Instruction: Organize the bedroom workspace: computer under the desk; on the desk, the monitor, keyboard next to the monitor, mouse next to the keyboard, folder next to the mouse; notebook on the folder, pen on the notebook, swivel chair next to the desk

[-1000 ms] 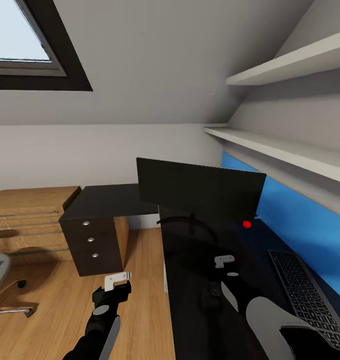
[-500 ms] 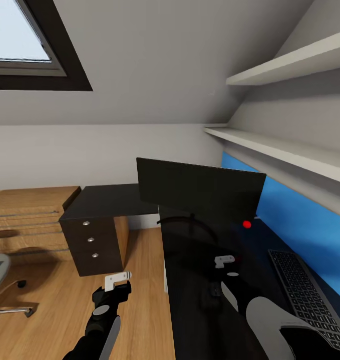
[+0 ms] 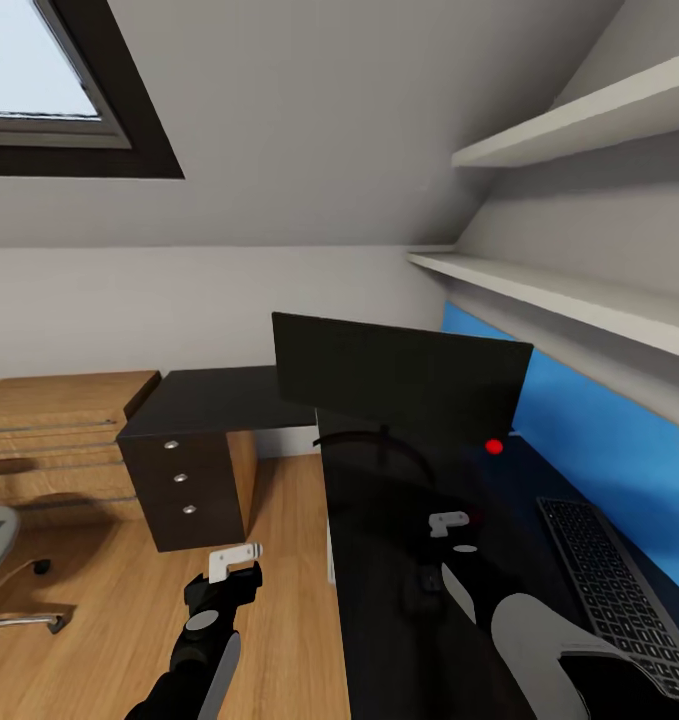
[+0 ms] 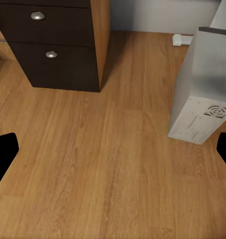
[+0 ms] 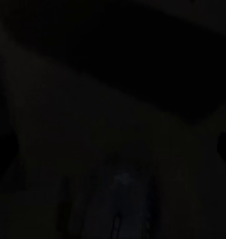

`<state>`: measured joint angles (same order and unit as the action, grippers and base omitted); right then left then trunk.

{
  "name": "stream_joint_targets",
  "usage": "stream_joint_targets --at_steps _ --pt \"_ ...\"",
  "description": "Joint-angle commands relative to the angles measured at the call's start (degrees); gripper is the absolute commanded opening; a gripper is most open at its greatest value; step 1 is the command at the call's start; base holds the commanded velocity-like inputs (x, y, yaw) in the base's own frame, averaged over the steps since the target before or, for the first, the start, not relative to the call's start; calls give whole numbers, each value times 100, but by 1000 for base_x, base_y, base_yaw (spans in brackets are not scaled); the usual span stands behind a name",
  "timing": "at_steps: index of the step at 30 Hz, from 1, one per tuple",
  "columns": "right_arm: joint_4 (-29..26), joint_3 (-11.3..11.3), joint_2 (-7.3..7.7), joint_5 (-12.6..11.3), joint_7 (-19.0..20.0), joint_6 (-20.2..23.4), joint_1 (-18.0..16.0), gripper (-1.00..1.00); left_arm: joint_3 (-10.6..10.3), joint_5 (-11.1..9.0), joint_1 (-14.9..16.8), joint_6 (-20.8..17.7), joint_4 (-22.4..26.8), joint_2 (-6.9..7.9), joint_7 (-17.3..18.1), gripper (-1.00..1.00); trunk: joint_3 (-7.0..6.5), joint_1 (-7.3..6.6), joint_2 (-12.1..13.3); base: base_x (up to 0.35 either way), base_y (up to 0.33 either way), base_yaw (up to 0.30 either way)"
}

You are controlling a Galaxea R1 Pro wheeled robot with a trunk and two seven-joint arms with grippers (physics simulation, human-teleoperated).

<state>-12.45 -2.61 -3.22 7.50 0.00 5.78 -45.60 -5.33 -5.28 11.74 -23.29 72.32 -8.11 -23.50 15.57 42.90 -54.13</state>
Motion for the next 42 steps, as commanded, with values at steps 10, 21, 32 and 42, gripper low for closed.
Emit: stream_joint_targets --at_steps 10,21,32,42 --pt "-12 -29 -3 59 0 116 -2 100 -12 -56 4 -17 5 2 -49 100 188 221 -408 0 0 0" --pt "-12 -91 -3 44 0 314 -2 100 -12 -55 4 -17 2 2 -49 100 385 463 -849 0 0 0" --pt "-12 -101 -3 -178 9 559 -2 100 -12 -53 4 -17 2 2 -49 100 385 463 -849 0 0 0" --pt "-18 -99 -3 -270 13 751 -2 100 -12 -53 4 -17 2 2 -47 100 385 463 -849 0 0 0"
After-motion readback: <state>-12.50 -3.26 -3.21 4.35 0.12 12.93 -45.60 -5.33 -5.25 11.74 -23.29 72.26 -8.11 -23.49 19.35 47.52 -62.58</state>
